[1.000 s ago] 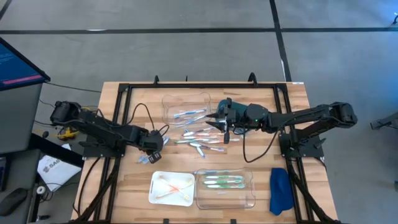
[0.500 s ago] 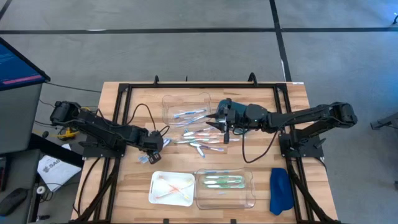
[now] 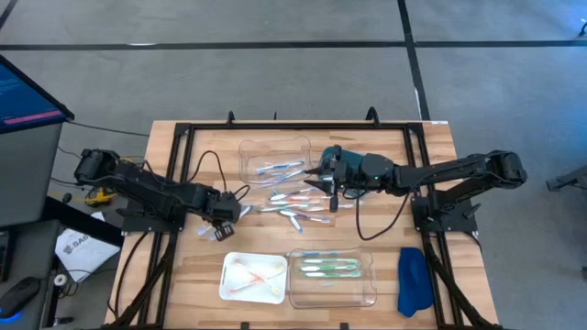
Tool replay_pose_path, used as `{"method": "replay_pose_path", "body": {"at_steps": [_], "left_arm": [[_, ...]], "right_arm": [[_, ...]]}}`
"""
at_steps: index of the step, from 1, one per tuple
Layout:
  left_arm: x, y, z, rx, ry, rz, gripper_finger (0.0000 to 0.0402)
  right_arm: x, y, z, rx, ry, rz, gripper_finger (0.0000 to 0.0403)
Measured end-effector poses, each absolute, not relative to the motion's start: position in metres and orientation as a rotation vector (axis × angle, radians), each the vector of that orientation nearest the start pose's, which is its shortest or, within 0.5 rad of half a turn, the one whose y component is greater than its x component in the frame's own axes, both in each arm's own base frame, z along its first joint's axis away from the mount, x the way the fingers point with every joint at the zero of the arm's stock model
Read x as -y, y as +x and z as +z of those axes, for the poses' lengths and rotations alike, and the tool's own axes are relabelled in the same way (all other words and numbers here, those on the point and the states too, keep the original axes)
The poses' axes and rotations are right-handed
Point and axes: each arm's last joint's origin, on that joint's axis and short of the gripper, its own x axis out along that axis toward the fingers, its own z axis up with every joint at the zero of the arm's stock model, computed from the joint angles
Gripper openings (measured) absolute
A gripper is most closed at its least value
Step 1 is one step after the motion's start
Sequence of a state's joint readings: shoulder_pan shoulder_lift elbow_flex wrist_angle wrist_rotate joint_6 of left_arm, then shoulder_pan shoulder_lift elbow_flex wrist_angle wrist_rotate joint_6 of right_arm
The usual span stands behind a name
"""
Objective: Pick & Place Toothbrushes
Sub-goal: Put the blue toothbrush into the top transparent bin
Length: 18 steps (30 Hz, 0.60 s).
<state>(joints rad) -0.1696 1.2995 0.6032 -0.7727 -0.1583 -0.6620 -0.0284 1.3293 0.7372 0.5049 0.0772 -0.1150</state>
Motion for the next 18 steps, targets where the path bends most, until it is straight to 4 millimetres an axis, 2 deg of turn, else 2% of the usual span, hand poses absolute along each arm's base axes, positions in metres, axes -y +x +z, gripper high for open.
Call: {"method": "replay_pose_path", "body": {"at_steps": [18], "left_arm": [[0.031, 0.205, 0.187, -1.314, -0.222, 0.352, 0.0]], "right_arm": [[0.008, 0.289, 0.257, -0.175, -0.146, -0.083, 0.0113]]}}
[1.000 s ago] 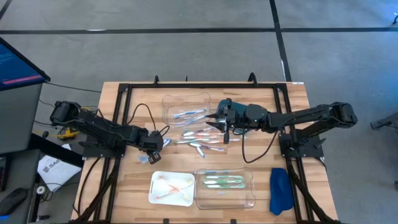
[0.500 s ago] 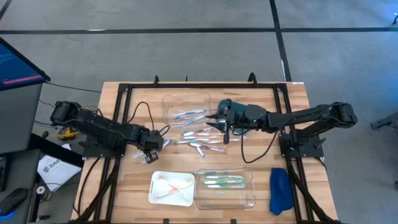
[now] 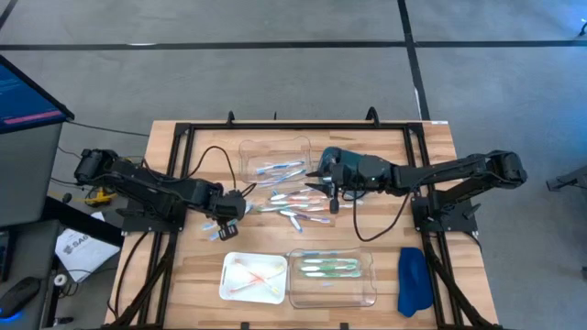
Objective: Pick & Place Toothbrushes
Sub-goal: Put the blue toothbrush into the top transparent bin
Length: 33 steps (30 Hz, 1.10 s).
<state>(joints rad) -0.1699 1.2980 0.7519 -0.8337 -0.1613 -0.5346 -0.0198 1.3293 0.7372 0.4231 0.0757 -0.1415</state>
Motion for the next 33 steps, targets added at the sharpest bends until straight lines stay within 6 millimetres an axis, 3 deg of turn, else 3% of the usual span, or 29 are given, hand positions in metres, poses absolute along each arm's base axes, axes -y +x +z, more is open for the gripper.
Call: {"method": "replay_pose_path", "body": {"at_steps": [9, 29, 33], "left_arm": [[0.031, 0.208, 0.191, -1.301, -0.217, 0.347, 0.0], [0.031, 0.208, 0.191, -1.295, -0.214, 0.352, 0.0], [0.031, 0.208, 0.191, -1.291, -0.215, 0.351, 0.0]], "right_arm": [[-0.004, 0.289, 0.255, -0.187, -0.194, -0.037, 0.0113], [-0.007, 0.288, 0.252, -0.218, -0.236, -0.017, 0.0114], [-0.007, 0.288, 0.252, -0.224, -0.231, -0.018, 0.013]]}}
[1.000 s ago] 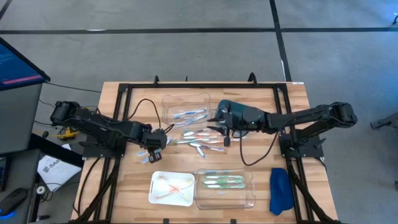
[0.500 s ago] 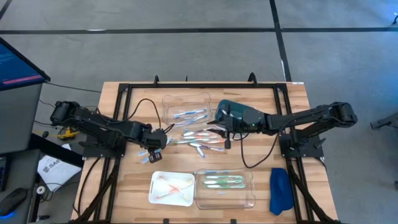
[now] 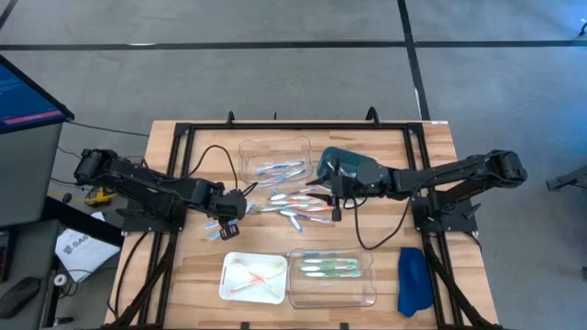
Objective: Pick & Place Toothbrushes
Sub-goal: Put the blue toothbrush into the top transparent bin
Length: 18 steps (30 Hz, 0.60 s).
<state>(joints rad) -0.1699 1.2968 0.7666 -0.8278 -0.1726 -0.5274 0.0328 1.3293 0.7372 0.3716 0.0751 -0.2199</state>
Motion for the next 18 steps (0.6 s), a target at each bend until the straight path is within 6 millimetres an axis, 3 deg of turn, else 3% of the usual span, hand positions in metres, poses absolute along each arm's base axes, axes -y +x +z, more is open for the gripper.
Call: {"method": "replay_pose_path", "body": {"at_steps": [12, 18], "left_arm": [[0.033, 0.217, 0.194, -1.227, -0.198, 0.244, 0.0], [0.035, 0.224, 0.196, -1.163, -0.209, 0.19, 0.0]], "right_arm": [[-0.018, 0.29, 0.256, -0.226, -0.232, 0.017, 0.0236], [-0.037, 0.322, 0.247, -0.347, -0.25, 0.084, 0.0239]]}}
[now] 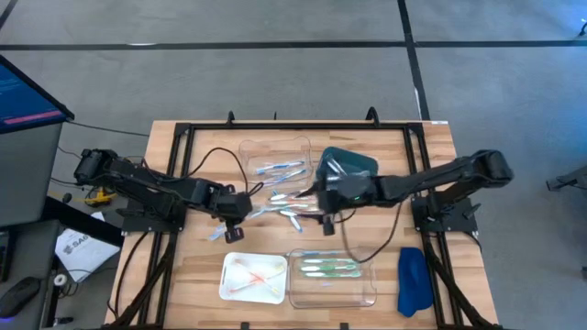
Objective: Pick & Place Toothbrushes
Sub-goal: Put the blue toothbrush into the top transparent bin
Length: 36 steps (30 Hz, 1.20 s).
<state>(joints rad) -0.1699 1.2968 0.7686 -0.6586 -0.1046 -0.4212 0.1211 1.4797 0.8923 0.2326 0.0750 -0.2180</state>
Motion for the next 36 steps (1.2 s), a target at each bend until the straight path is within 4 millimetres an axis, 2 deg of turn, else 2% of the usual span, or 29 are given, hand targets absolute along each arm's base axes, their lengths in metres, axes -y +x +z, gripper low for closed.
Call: {"method": "replay_pose_path", "body": {"at_steps": [3, 7, 12, 15, 26, 32, 36], "left_arm": [[0.036, 0.227, 0.2, -1.136, -0.21, 0.179, 0.0], [0.037, 0.231, 0.207, -1.107, -0.194, 0.158, 0.0], [0.038, 0.238, 0.215, -1.048, -0.173, 0.125, 0.0], [0.038, 0.239, 0.217, -1.038, -0.169, 0.118, 0.0], [0.043, 0.244, 0.21, -1.057, -0.182, 0.081, 0.0], [0.046, 0.249, 0.201, -1.085, -0.173, 0.073, 0.0], [0.046, 0.25, 0.203, -1.065, -0.172, 0.067, 0.0]], "right_arm": [[-0.044, 0.345, 0.242, -0.466, -0.263, 0.106, 0.0239], [-0.049, 0.37, 0.249, -0.606, -0.277, 0.124, 0.0239], [-0.06, 0.398, 0.243, -0.665, -0.302, 0.149, 0.0239], [-0.066, 0.409, 0.236, -0.713, -0.34, 0.175, 0.0239], [-0.074, 0.442, 0.229, -0.737, -0.378, 0.194, 0.0239], [-0.071, 0.445, 0.228, -0.767, -0.402, 0.126, 0.0239], [-0.07, 0.445, 0.227, -0.778, -0.403, 0.121, 0.0239]]}}
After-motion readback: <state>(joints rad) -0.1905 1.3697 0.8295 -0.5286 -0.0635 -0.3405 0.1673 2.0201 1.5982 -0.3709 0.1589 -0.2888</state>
